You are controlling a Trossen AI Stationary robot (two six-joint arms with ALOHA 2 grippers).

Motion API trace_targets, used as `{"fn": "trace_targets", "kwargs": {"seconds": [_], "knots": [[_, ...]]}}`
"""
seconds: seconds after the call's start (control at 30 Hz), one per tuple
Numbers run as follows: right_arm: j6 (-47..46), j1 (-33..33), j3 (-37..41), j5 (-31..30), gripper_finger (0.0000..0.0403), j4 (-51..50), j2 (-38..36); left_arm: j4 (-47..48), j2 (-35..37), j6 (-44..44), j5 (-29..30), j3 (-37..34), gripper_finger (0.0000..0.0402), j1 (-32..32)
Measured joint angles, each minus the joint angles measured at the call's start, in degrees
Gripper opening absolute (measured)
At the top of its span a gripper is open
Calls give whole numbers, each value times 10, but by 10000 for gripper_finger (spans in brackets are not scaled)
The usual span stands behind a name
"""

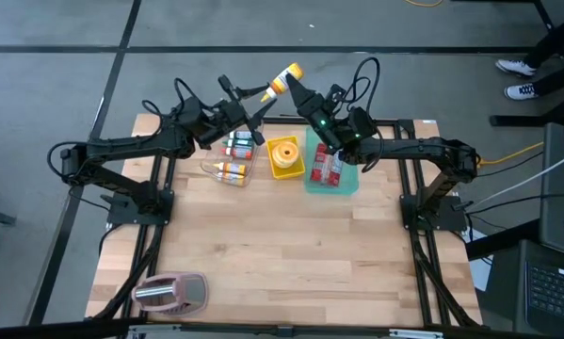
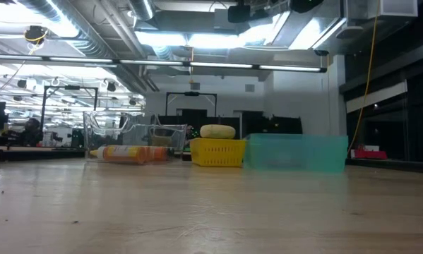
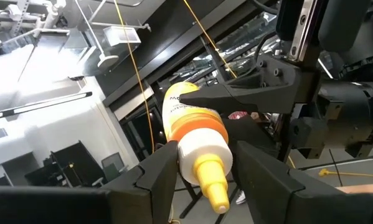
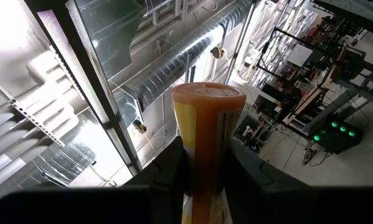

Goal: Pick & Place Food Item
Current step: Put the yellow food coloring bottle into the transparent bin

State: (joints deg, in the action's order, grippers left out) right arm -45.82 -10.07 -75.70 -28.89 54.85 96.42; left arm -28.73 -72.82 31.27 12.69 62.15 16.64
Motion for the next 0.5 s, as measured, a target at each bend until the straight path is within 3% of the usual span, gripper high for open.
{"fn": "trace_targets", "kwargs": {"seconds": [0.5], "knots": [[-2, 0, 0, 23, 85, -2, 0, 2, 0, 0, 38, 0, 110, -2]]}}
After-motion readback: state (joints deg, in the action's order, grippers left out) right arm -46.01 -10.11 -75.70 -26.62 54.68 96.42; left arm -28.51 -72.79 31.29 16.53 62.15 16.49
